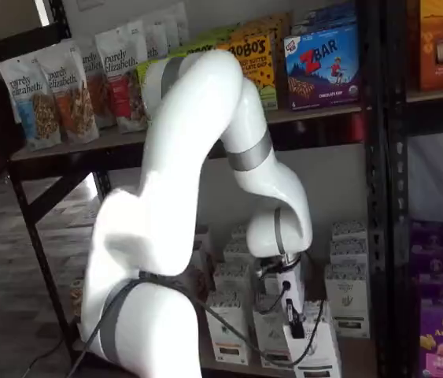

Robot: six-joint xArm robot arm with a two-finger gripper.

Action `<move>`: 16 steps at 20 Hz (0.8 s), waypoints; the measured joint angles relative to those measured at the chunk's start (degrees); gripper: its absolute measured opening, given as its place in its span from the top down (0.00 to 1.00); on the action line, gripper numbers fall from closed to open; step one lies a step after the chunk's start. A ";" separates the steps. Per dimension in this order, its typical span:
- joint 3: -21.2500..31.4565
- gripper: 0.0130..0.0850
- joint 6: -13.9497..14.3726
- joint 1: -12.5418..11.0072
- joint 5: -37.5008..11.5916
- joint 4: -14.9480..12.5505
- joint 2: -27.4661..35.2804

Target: Pick up the white box with a green strip in the middle, on the bottom shelf, the sixth box from the left

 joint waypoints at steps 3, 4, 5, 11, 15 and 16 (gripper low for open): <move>5.53 0.50 -0.89 1.29 -0.59 2.29 -4.96; 7.15 0.50 -1.96 1.90 0.03 4.01 -6.83; 8.70 0.50 -2.93 2.56 0.86 5.72 -8.80; 18.91 0.50 1.12 5.59 4.10 4.38 -23.00; 22.57 0.50 -2.35 7.84 10.50 10.29 -32.29; 23.32 0.50 -2.68 8.35 12.49 11.16 -35.05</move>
